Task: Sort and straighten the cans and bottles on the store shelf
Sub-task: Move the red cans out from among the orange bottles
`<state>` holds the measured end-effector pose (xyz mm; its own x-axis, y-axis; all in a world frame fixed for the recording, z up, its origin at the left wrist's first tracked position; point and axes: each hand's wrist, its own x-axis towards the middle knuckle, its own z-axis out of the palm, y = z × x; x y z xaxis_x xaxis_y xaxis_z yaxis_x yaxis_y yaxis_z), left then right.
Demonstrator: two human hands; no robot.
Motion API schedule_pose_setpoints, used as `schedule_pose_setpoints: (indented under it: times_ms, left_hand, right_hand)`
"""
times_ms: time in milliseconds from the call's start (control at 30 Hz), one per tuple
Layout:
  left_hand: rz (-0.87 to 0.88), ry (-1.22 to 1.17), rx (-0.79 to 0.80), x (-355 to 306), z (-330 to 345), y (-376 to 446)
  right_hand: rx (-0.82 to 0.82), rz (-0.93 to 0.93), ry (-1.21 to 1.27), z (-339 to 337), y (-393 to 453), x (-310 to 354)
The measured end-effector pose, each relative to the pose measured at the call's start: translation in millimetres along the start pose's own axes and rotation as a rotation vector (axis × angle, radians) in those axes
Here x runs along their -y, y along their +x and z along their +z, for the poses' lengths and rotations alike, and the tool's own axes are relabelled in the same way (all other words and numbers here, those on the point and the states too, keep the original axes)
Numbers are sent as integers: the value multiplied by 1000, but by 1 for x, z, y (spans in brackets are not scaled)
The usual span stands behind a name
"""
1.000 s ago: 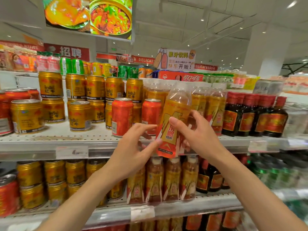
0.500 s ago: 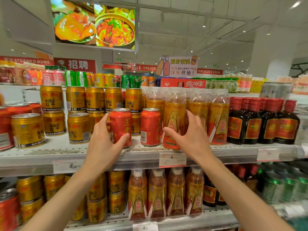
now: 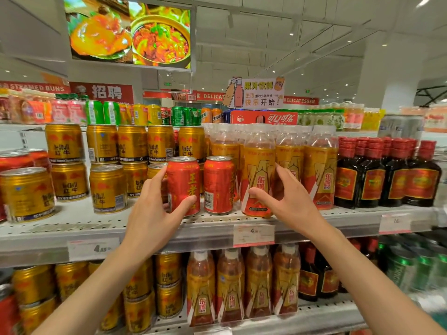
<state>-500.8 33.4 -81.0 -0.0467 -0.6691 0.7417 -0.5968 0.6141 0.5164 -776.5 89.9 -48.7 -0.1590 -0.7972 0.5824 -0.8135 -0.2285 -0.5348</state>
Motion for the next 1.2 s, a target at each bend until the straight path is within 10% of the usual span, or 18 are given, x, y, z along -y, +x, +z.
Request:
schedule_pose_setpoints:
  times_ms: [400, 600, 1200]
  left_hand:
    - [26, 16, 81, 9, -16, 1]
    - [42, 62, 126, 18, -26, 2]
    - [-93, -350, 117, -1, -46, -18]
  right_hand:
    - [-349, -201, -113, 7, -8, 9]
    - [-171, -443, -191, 19, 9, 66]
    - [-77, -37, 128, 3, -6, 74]
